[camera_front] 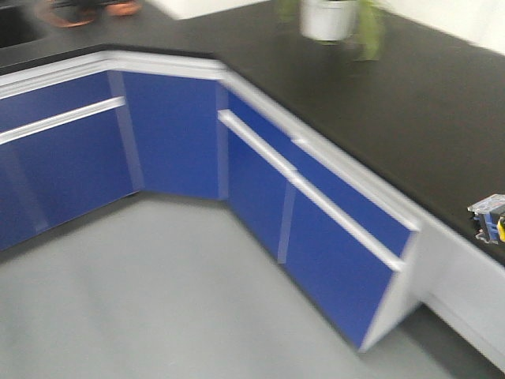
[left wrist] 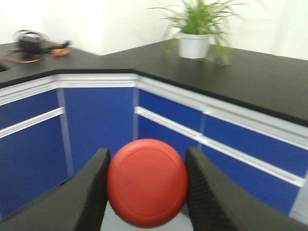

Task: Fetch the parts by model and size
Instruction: 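Drive the base to the bench with the red tray, holding both switches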

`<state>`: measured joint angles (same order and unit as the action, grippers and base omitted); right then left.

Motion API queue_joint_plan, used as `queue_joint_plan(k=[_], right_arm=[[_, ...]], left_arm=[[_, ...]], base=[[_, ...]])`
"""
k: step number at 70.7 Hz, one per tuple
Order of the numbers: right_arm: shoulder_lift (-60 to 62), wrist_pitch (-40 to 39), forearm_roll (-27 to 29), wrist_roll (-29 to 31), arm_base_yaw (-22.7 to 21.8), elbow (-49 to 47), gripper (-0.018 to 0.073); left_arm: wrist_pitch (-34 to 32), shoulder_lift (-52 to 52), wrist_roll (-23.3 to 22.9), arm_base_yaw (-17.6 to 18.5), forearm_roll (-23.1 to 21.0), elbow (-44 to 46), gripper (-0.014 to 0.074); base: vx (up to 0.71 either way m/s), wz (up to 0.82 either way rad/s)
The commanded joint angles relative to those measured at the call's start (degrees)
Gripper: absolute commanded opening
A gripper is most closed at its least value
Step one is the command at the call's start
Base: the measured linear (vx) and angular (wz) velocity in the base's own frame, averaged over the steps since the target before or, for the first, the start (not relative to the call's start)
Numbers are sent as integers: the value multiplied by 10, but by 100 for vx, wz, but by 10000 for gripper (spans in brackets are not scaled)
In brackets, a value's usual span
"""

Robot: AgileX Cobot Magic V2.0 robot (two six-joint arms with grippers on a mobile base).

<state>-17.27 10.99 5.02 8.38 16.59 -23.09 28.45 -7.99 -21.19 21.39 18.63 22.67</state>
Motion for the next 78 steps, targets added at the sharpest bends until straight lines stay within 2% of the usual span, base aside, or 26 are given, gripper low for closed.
queue_joint_plan(k=[1, 78], right_arm=[[-6, -49, 0, 3, -3, -15, -8], [-6, -49, 0, 3, -3, -15, -8]], left_arm=[[-46, -11, -2, 3, 5, 16, -6], [-46, -11, -2, 3, 5, 16, -6]], base=[[25, -97], [21, -81]])
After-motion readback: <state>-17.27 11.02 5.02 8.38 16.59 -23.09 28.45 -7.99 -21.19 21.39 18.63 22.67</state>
